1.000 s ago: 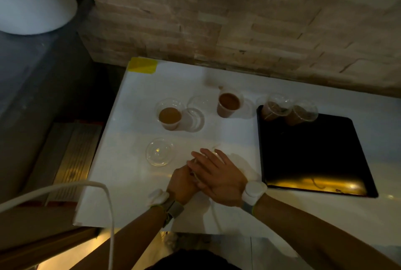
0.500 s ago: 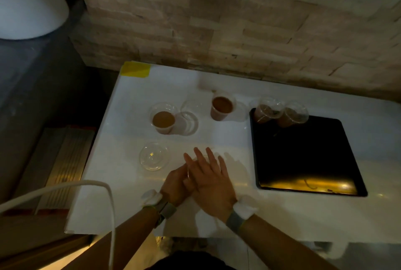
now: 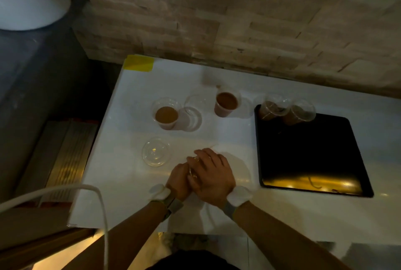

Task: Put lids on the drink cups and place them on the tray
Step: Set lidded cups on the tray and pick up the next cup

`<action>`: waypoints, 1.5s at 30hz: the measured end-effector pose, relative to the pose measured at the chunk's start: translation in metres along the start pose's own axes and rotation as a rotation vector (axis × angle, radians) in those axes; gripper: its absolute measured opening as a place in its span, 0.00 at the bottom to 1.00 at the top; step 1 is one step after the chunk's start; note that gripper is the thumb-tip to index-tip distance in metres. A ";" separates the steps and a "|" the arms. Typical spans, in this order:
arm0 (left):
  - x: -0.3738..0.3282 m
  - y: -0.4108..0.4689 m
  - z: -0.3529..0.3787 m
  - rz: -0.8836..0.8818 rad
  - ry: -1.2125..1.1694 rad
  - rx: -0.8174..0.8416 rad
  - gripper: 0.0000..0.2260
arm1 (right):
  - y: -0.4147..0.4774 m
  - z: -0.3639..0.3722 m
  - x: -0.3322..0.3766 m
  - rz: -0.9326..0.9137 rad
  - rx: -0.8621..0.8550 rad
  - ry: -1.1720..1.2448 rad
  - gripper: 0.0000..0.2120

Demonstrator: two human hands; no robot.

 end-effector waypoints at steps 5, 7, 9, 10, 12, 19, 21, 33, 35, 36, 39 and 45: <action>-0.002 0.000 0.003 0.044 -0.126 -0.003 0.12 | -0.001 -0.001 0.008 0.201 -0.068 0.043 0.23; 0.001 0.001 0.003 0.054 -0.154 -0.006 0.16 | -0.002 0.001 0.001 0.081 0.003 0.031 0.27; -0.002 0.002 0.002 0.123 -0.130 0.015 0.16 | -0.001 0.000 -0.007 -0.126 0.086 -0.016 0.32; -0.003 0.004 0.003 0.132 -0.116 0.037 0.16 | 0.000 -0.001 -0.012 -0.203 0.109 -0.036 0.33; 0.000 0.006 0.007 0.099 -0.109 0.054 0.14 | 0.003 -0.002 -0.016 -0.254 0.094 -0.017 0.33; 0.012 0.003 0.015 -0.064 -0.325 -0.013 0.13 | -0.002 0.000 -0.007 0.071 -0.163 0.139 0.26; 0.021 0.002 0.022 -0.157 -0.364 0.116 0.15 | -0.002 0.001 -0.005 0.131 -0.145 0.110 0.25; -0.001 -0.008 0.014 -0.092 -0.224 -0.004 0.21 | -0.036 -0.004 -0.038 0.477 -0.208 0.735 0.39; -0.006 -0.006 0.014 -0.088 -0.215 -0.042 0.26 | -0.056 0.003 -0.057 0.668 -0.167 1.017 0.37; -0.008 -0.005 0.015 -0.093 -0.218 -0.039 0.28 | -0.064 0.007 -0.062 0.716 -0.115 1.113 0.33; -0.025 -0.002 0.018 -0.027 -0.207 -0.057 0.23 | -0.074 0.008 -0.068 0.633 -0.039 1.242 0.18; -0.045 0.001 0.026 -0.047 -0.199 -0.139 0.23 | -0.084 -0.013 -0.085 0.613 -0.099 1.402 0.16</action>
Point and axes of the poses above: each hand's wrist, its own y-axis towards the middle knuckle, its own z-axis out of the palm, x = y × z, the point moved 7 cm from there along y, towards the middle knuckle, and after that the axes turned 1 degree about -y, right-handed, at the moved point
